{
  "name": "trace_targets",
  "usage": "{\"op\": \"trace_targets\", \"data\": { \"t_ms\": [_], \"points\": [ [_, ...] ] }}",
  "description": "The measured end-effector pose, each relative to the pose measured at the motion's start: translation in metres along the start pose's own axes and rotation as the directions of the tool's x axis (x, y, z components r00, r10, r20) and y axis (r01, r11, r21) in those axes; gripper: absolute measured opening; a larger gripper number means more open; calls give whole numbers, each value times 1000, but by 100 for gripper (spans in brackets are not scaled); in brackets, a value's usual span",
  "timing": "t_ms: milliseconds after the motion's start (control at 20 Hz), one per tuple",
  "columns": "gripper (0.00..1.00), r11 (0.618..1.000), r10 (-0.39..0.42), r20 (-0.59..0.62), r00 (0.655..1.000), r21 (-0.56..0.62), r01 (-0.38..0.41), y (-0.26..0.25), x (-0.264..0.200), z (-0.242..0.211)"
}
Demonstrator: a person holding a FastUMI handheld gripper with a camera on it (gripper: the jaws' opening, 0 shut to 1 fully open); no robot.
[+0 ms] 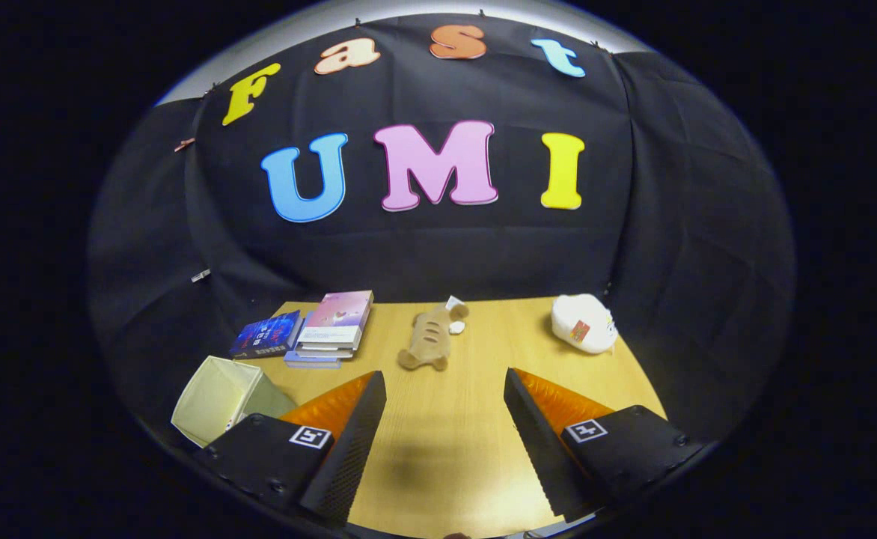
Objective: Open the storage box then place both shoes into the box .Put the left shoe in first, then the right shoe, with the right side of both shoes facing outward in a uniform manner.
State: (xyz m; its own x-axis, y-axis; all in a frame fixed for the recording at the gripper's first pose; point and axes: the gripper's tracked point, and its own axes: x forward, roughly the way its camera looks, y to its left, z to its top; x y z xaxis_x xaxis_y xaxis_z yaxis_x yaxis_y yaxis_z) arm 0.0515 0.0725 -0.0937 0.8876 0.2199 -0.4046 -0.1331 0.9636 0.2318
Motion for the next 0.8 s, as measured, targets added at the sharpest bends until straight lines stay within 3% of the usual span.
{"op": "trace_targets", "data": {
  "t_ms": [150,800],
  "points": [
    [97,997,-7,83,996,-75,13,-12,-25,13],
    [99,984,34,200,979,-176,2,-8,-85,27]
  ]
}}
